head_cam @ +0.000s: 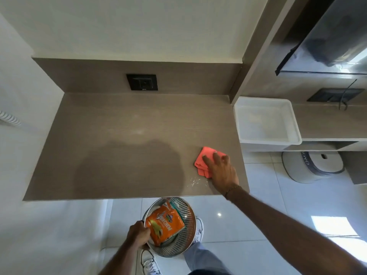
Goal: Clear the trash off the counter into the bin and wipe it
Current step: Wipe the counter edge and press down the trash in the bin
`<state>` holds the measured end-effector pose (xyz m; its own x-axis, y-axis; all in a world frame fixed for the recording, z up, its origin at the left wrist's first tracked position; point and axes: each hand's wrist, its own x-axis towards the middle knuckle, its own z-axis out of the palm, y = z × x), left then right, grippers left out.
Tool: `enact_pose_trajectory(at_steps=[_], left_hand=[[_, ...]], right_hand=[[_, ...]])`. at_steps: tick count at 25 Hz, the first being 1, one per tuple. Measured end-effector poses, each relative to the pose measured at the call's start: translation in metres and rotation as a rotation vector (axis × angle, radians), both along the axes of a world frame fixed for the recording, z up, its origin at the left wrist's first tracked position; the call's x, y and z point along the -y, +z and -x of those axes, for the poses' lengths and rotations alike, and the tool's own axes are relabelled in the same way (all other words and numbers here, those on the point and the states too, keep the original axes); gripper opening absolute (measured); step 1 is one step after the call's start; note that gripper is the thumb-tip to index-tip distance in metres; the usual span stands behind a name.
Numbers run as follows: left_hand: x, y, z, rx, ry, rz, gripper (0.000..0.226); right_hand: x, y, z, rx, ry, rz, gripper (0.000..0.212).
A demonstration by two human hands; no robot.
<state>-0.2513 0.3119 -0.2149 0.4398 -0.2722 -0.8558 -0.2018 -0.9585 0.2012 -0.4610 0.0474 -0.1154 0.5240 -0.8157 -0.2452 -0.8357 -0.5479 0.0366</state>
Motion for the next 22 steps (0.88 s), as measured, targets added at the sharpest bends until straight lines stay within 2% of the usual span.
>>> enact_pose_trajectory(at_steps=[3, 6, 9, 11, 13, 15, 17, 20, 22], left_hand=[[0.005, -0.002, -0.002, -0.019, 0.014, 0.012, 0.028], [0.005, -0.011, -0.006, -0.024, 0.003, 0.018, 0.037], [0.008, 0.017, -0.004, -0.043, 0.051, 0.027, 0.031], [0.008, 0.030, -0.004, -0.044, 0.054, 0.038, 0.029], [0.009, 0.036, -0.006, -0.038, 0.055, 0.042, 0.030], [0.009, 0.042, -0.007, -0.033, 0.040, 0.044, 0.029], [0.006, 0.046, -0.008, -0.029, 0.035, 0.054, 0.032], [0.004, 0.048, -0.012, -0.022, 0.012, 0.045, 0.031], [0.006, 0.048, -0.014, -0.017, 0.019, 0.047, 0.032]], right_hand=[[-0.052, -0.004, -0.006, 0.015, -0.012, -0.032, 0.067], [-0.101, 0.000, -0.035, 0.067, 0.119, -0.099, 0.062], [-0.124, 0.020, -0.040, 0.245, 0.255, -0.249, 0.036], [-0.114, 0.033, -0.028, 0.427, 0.123, -0.243, 0.025], [-0.085, 0.036, -0.005, 0.555, -0.170, -0.111, 0.025], [-0.055, 0.036, 0.014, 0.516, -0.422, 0.005, 0.027], [-0.048, 0.031, 0.014, 0.375, -0.501, -0.012, 0.027], [-0.086, 0.029, -0.025, 0.202, -0.331, -0.102, 0.035], [-0.116, 0.031, -0.054, 0.232, -0.178, -0.191, 0.030]])
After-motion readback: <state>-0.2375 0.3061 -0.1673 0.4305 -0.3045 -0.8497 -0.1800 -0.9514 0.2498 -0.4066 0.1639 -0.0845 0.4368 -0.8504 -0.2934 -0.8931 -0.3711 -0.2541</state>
